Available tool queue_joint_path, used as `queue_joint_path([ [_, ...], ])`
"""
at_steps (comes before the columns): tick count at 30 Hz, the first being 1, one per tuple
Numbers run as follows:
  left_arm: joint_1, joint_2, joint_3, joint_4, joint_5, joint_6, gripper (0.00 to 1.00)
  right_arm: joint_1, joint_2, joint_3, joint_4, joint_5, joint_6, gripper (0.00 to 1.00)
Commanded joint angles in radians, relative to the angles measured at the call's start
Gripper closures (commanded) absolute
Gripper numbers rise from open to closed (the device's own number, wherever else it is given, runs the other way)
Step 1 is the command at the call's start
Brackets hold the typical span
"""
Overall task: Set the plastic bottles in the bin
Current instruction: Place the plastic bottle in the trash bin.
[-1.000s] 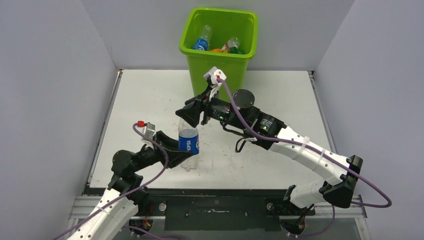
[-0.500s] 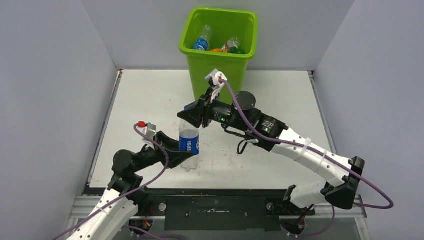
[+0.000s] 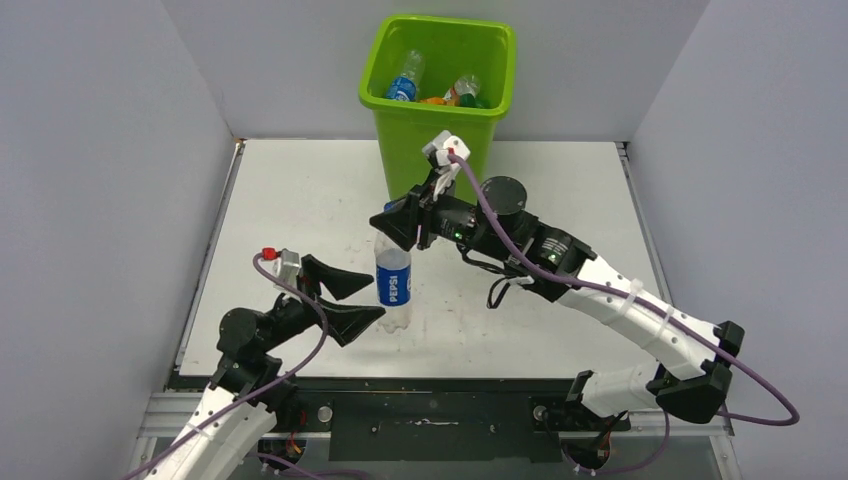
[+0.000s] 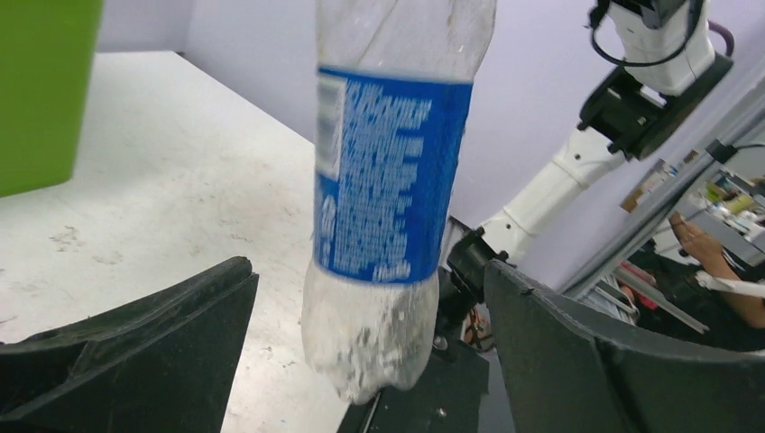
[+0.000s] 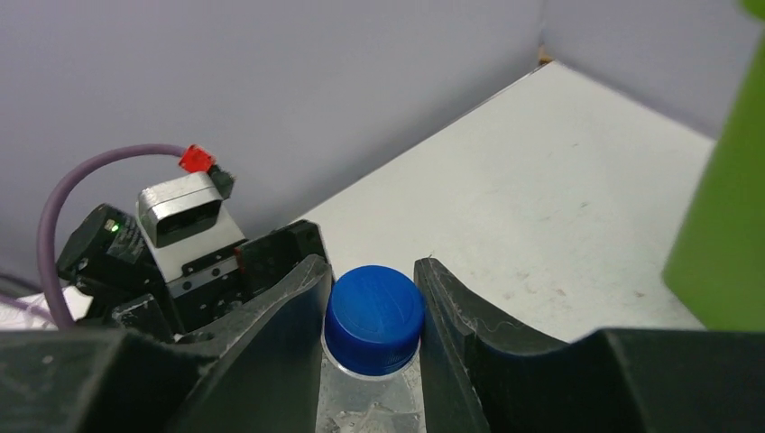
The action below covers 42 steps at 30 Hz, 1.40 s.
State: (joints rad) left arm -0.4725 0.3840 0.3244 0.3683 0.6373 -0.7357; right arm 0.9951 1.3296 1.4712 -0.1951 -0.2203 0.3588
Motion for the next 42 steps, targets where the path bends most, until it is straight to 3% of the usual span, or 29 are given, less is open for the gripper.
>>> queue_joint_path([
  [1, -0.002, -0.077, 0.032, -0.062, -0.194, 0.06, 0.04, -0.007, -0.152, 0.075, 0.094, 0.225, -0.134, 0.95],
  [5, 0.003, -0.173, 0.035, -0.158, -0.354, 0.109, 0.04, -0.013, -0.178, 0.105, 0.293, 0.403, -0.257, 0.95],
  [9, 0.003, -0.247, 0.014, -0.193, -0.451, 0.122, 0.04, -0.016, -0.151, 0.149, 0.515, 0.486, -0.361, 0.95],
  [12, 0.005, -0.263, 0.003, -0.194, -0.464, 0.121, 0.04, -0.022, -0.118, 0.088, 0.852, 0.509, -0.516, 0.95],
  [14, 0.005, -0.254, 0.001, -0.196, -0.463, 0.117, 0.04, -0.057, -0.04, 0.135, 0.972, 0.527, -0.622, 0.95],
  [16, 0.005, -0.237, 0.002, -0.197, -0.46, 0.113, 0.04, -0.1, 0.063, 0.233, 0.988, 0.534, -0.692, 0.95],
  [21, 0.026, -0.186, -0.014, -0.142, -0.447, 0.101, 0.04, -0.247, 0.306, 0.322, 1.207, 0.513, -0.725, 0.95],
  [26, 0.087, -0.143, -0.002, -0.152, -0.406, 0.092, 0.04, -0.394, 0.561, 0.622, 1.034, 0.475, -0.452, 0.95],
  [29, 0.09, -0.146, -0.006, -0.149, -0.414, 0.094, 0.04, -0.437, 0.718, 0.871, 0.873, 0.45, -0.379, 0.95],
  [36, 0.116, -0.145, -0.011, -0.136, -0.407, 0.083, 0.04, -0.462, 0.768, 0.879, 0.674, 0.495, -0.319, 0.95],
  [42, 0.118, -0.133, -0.008, -0.142, -0.398, 0.082, 0.04, -0.499, 0.794, 0.904, 0.481, 0.429, -0.172, 0.95],
])
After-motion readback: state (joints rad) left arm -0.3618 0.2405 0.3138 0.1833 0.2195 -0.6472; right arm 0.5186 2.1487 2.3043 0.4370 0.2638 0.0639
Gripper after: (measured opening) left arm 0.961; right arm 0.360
